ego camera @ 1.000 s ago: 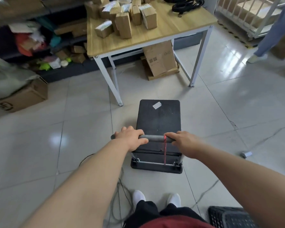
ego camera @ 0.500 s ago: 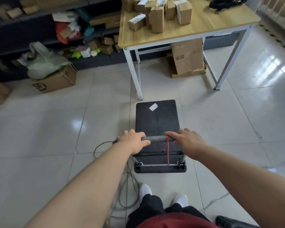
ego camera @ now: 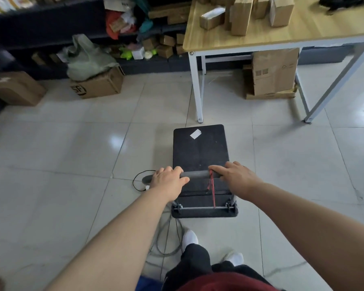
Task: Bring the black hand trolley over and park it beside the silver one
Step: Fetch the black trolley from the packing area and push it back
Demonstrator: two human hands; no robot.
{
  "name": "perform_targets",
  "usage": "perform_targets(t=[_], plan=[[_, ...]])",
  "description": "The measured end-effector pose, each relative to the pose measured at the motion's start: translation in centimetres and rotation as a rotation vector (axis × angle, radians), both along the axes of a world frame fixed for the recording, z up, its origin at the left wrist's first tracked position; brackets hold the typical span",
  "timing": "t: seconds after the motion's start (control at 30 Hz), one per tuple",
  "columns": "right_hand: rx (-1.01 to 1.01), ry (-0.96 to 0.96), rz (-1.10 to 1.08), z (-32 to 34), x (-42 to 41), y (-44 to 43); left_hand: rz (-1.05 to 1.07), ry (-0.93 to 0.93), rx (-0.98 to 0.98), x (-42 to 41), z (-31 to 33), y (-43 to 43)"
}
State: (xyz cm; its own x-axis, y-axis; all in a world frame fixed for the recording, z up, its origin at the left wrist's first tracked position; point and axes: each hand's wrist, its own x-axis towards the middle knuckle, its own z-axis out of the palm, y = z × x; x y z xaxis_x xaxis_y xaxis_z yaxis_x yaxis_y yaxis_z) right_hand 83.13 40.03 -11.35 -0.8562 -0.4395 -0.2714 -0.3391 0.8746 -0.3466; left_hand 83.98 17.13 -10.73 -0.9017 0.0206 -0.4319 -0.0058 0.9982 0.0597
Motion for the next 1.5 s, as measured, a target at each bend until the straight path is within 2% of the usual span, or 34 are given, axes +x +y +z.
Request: perform_targets(t=[0.4,0.63,0.83,0.93,1.03,1.3,1.5], plan=[[0.026,0.018,0.084,0.8,-5.8,-2.4,0.148,-0.006,0.035,-2.8,-0.6,-1.7],[0.071,-0.010,0.143,1.0,-11.0,-2.8,0.071,-0.002,0.017,-6.9,-0.6,-2.9],[0.105,-0.024,0.079,1.3,-16.9,-2.9,0.153,-0.085,0.125,-12.3,-0.5,-1.9],[0.084,-0.002,0.028,1.3,-19.7,-3.6,0.178,-0.060,0.147,-14.8,-0.5,-2.1],[0.147,0.055,0.076,0.9,-21.2,-5.2,0.174,0.000,0.123,-16.4,-0.6,-3.2],[-0.049,-0.032,0.024,0.0,-26.7,-8.8,0.181,0.017,0.042,-21.5,-0.1,-6.9],[-0.030,-0.048,0.145,-0.1,-34.4,-7.9,0.293,0.022,0.007,-26.4,0.2,-5.1]])
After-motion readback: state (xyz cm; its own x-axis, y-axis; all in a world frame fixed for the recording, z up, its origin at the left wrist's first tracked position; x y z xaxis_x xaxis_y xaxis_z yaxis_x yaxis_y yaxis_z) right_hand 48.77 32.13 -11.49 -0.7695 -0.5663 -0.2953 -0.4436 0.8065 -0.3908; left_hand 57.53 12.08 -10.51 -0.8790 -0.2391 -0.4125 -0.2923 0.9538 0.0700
